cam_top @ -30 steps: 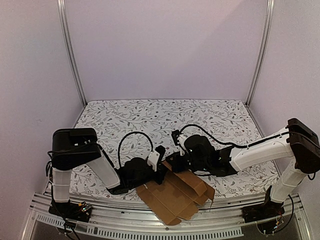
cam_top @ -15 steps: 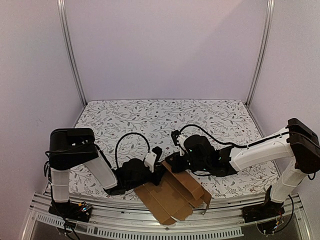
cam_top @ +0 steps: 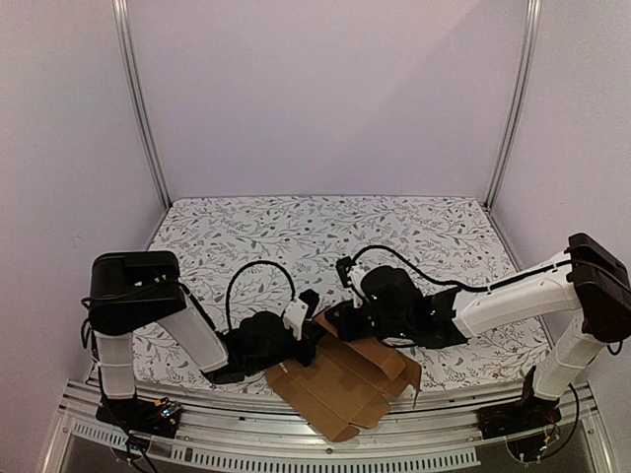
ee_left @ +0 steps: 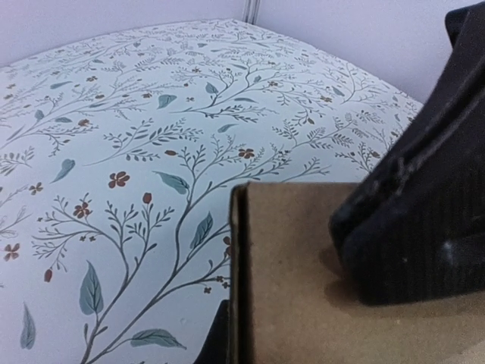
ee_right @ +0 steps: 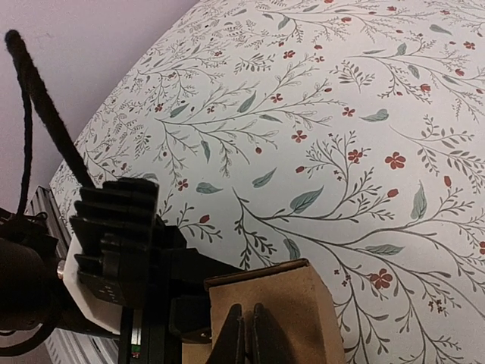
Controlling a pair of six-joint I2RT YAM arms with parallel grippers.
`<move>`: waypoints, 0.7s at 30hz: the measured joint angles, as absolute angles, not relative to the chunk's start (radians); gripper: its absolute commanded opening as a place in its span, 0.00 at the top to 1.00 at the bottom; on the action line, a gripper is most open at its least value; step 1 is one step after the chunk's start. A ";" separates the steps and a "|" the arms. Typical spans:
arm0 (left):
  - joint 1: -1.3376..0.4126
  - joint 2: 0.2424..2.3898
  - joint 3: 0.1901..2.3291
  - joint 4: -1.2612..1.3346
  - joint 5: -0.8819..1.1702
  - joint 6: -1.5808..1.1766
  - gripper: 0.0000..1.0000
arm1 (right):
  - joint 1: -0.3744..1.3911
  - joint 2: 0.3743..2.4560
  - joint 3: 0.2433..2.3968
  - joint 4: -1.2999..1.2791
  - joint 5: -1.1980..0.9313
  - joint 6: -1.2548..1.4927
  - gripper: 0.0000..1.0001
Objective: Fold the paper box
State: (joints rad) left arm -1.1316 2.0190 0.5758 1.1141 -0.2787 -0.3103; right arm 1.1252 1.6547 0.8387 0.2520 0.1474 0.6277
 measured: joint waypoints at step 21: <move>-1.132 1.774 0.563 0.698 -0.550 -0.400 1.00 | 1.126 1.204 0.858 -0.233 0.321 0.517 1.00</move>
